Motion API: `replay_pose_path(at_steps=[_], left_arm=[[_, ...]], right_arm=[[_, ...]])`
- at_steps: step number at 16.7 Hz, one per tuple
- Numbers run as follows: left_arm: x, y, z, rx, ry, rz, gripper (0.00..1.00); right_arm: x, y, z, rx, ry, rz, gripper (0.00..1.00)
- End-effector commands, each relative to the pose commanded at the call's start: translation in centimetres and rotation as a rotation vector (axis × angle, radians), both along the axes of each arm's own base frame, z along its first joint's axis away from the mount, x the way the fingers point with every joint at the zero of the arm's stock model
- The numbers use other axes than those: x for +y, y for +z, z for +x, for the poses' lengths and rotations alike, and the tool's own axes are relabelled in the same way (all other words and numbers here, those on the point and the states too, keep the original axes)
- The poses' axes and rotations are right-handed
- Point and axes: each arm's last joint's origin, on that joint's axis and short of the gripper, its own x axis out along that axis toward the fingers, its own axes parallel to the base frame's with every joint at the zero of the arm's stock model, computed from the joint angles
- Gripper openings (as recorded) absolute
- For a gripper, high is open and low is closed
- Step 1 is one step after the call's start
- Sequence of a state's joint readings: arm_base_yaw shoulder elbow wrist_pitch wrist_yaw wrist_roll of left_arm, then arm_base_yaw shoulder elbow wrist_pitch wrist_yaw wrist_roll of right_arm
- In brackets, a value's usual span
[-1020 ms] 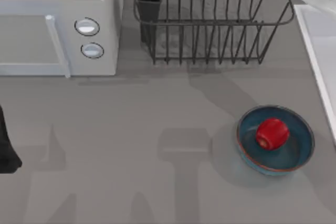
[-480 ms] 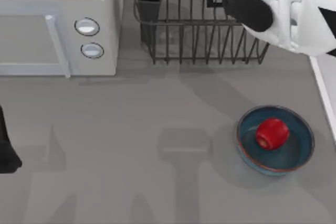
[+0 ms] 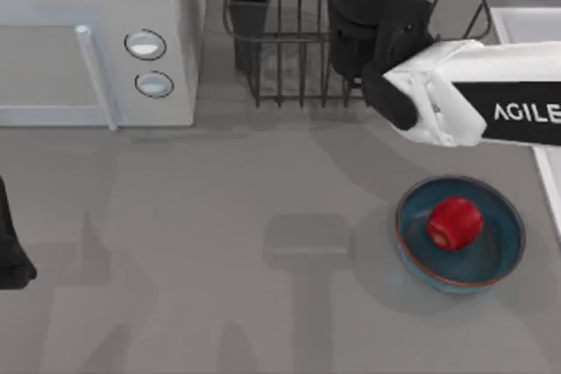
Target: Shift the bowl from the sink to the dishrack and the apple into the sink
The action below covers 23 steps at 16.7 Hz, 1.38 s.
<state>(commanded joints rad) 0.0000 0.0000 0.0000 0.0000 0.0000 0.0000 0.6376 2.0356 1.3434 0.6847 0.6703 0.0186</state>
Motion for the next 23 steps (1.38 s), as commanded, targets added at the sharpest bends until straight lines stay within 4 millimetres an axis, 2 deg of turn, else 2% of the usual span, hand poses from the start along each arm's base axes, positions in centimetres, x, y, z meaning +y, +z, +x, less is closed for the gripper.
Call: replay_pose_path(at_steps=[5,18,23], left_arm=[[0.00,0.00,0.00,0.000,0.000,0.000,1.00],[0.00,0.00,0.00,0.000,0.000,0.000,1.00],[0.00,0.00,0.00,0.000,0.000,0.000,1.00]], right_arm=[[-0.21,-0.57,0.14,0.003,0.000,-0.003,0.00],[-0.21,-0.57,0.14,0.003,0.000,-0.003,0.98],[-0.21,-0.57,0.14,0.003,0.000,-0.003,1.00]])
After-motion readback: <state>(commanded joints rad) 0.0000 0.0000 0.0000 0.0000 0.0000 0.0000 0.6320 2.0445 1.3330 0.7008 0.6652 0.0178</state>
